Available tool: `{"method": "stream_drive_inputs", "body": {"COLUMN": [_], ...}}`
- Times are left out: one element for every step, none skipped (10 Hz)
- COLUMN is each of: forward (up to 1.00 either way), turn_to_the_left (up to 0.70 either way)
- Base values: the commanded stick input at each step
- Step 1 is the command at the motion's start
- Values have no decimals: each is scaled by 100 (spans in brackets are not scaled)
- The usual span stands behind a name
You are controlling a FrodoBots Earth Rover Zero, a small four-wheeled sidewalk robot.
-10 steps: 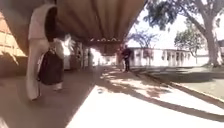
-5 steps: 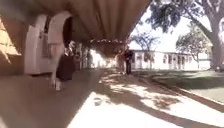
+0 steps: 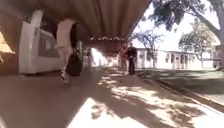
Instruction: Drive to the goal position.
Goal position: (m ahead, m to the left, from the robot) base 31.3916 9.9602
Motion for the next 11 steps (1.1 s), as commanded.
{"method": "stream_drive_inputs", "body": {"forward": [85, 85, 85, 85, 85, 85, 85, 85, 85, 85, 85], "turn_to_the_left": [0, 0, 0, 0, 0, 0, 0, 0, 0, 0, 0]}}
